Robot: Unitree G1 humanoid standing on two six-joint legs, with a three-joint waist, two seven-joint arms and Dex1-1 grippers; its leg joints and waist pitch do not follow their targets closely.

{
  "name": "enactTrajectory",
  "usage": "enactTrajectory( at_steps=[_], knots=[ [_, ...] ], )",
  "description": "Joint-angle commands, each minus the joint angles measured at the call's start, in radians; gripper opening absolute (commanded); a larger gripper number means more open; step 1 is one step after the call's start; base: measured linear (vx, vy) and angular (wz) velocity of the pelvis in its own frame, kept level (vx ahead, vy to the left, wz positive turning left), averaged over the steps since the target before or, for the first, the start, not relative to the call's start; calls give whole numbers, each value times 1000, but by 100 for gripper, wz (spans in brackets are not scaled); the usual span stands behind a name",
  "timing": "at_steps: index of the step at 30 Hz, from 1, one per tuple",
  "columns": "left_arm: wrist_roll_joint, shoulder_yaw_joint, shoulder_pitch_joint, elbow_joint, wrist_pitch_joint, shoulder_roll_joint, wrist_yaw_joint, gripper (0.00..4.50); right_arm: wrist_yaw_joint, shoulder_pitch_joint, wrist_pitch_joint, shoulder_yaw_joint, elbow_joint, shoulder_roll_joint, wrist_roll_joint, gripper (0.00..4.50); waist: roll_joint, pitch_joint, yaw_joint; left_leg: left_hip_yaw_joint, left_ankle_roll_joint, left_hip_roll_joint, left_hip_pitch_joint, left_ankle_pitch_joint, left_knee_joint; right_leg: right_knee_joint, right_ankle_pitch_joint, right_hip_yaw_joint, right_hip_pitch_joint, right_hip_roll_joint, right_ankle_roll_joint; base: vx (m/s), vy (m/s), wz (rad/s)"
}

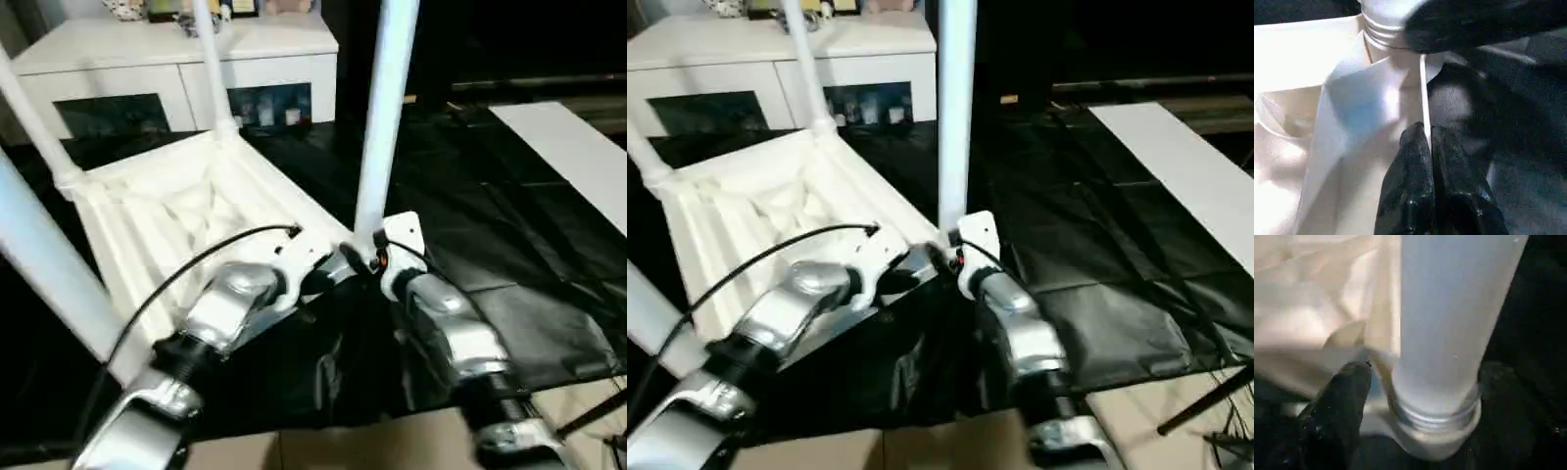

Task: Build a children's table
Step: Rotate leg to tighten

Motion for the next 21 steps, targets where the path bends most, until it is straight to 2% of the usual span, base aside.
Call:
enactTrajectory(
  at_steps=[1, 2, 3, 5, 6, 7, 8, 10, 12, 14, 17, 21],
  knots=[
    [0, -35, 42, 14, 3, 24, -61, 0, 120, 19, -17, 54, -25, -20, 12, 363, -7, -42, 7, -10, 34, 29, -13, -191, -67, -85, -153, 41, 44, -69, -195, 0, 0, 0],
    [-31, -28, 60, -16, 20, 39, -105, 0, 182, 31, -46, 72, -30, -65, 3, 363, -8, -44, 7, -8, 42, 27, -14, -165, -64, -79, -106, 41, 45, -69, -213, 0, 0, 0],
    [-42, -36, 71, -34, -11, 57, -151, 0, 211, 37, -56, 76, -33, -88, 3, 363, -6, -43, 12, -7, 51, 28, -12, -149, -62, -78, -73, 40, 44, -69, -228, 0, 0, 0],
    [-69, -45, 88, -69, -49, 86, -226, 0, 264, 47, -63, 87, -44, -123, 6, 363, -6, -45, 12, -6, 59, 28, -13, -139, -60, -73, -42, 40, 47, -67, -238, 0, 0, 0],
    [-87, -43, 95, -90, -51, 98, -260, 0, 295, 54, -67, 95, -52, -142, 8, 363, -5, -46, 13, -5, 68, 30, -7, -128, -60, -69, -14, 40, 45, -66, -249, 0, 0, 0],
    [-90, -42, 96, -93, -51, 100, -265, 0, 299, 55, -67, 97, -53, -144, 9, 363, -5, -46, 13, -5, 68, 30, -7, -128, -60, -69, -14, 40, 45, -66, -249, 0, 0, 0],
    [-106, -38, 100, -109, -44, 109, -288, 0, 324, 60, -71, 105, -59, -158, 12, 363, -4, -46, 16, -3, 74, 33, -5, -120, -59, -66, 14, 40, 45, -66, -265, 0, 0, 0],
    [-123, -32, 106, -131, -36, 120, -317, 0, 350, 67, -76, 114, -67, -173, 17, 363, -2, -46, 25, 2, 78, 33, 4, -132, -57, -67, 28, 42, 39, -65, -277, 0, 0, 0],
    [-132, -31, 115, -163, -32, 142, -350, 0, 382, 72, -75, 112, -81, -180, 35, 363, -2, -43, 25, -1, 69, 35, -1, -153, -63, -67, -13, 39, 44, -66, -269, 0, 0, 0],
    [-135, -35, 119, -173, -28, 153, -365, 0, 390, 73, -76, 107, -83, -176, 43, 363, -2, -43, 25, -2, 60, 34, 1, -160, -63, -67, -30, 39, 44, -66, -265, 0, 0, 0],
    [-136, -35, 126, -179, -31, 161, -372, 0, 402, 75, -73, 108, -87, -174, 48, 363, -4, -45, 24, -2, 58, 32, -1, -144, -61, -66, -11, 39, 46, -66, -263, 0, 0, 0],
    [-136, -31, 134, -186, -31, 170, -383, 0, 429, 77, -63, 105, -94, -175, 68, 363, -6, -47, 25, -1, 71, 31, -3, -109, -57, -61, 30, 39, 50, -66, -266, 0, 0, 0]
  ],
)
